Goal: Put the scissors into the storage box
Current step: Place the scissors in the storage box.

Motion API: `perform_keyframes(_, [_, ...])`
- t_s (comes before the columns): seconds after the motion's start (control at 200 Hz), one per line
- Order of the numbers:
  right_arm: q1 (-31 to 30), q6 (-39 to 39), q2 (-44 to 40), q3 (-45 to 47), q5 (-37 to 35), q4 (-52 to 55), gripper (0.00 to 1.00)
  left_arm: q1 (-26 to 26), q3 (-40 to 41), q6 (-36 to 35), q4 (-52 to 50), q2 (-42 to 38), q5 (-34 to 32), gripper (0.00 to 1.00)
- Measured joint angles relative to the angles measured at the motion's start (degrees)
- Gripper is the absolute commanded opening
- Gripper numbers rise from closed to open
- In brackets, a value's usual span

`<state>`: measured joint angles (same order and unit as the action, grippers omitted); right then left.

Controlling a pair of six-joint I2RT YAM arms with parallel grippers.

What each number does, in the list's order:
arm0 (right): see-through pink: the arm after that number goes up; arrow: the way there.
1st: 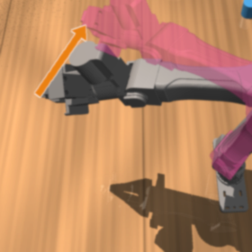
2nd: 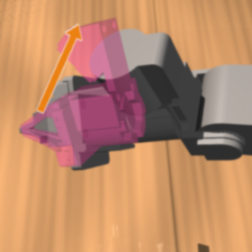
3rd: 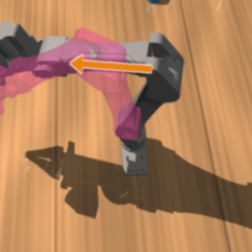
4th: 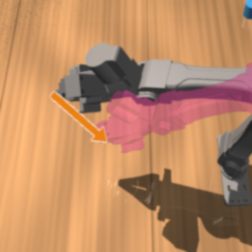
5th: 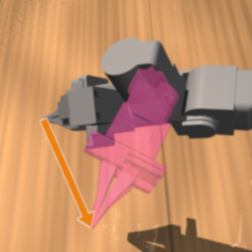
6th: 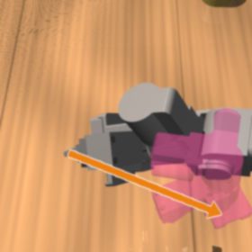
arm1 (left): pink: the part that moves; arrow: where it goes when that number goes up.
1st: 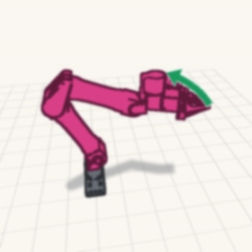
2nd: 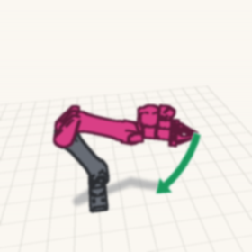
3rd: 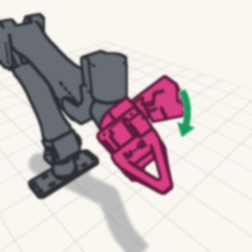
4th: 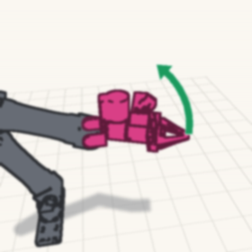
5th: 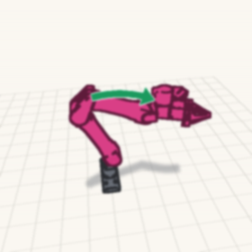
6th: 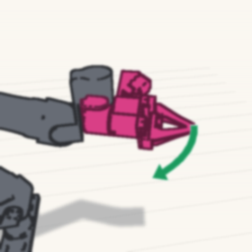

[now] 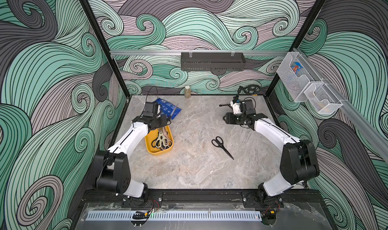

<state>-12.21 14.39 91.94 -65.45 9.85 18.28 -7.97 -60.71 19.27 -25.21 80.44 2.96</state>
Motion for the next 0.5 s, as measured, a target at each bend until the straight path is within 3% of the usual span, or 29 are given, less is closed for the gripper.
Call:
perform_keyframes(0.225, [-0.04, 0.92, 0.04, 2.14, 1.18, -0.31, 0.54, 2.78, 9.11, 1.44, -1.73, -12.39, -6.95, 0.0])
perform_keyframes(0.5, [-0.09, 1.03, 0.09, 2.25, 1.27, -0.66, 0.54, 4.48, 11.98, 6.93, -7.67, -10.34, -6.21, 0.0])
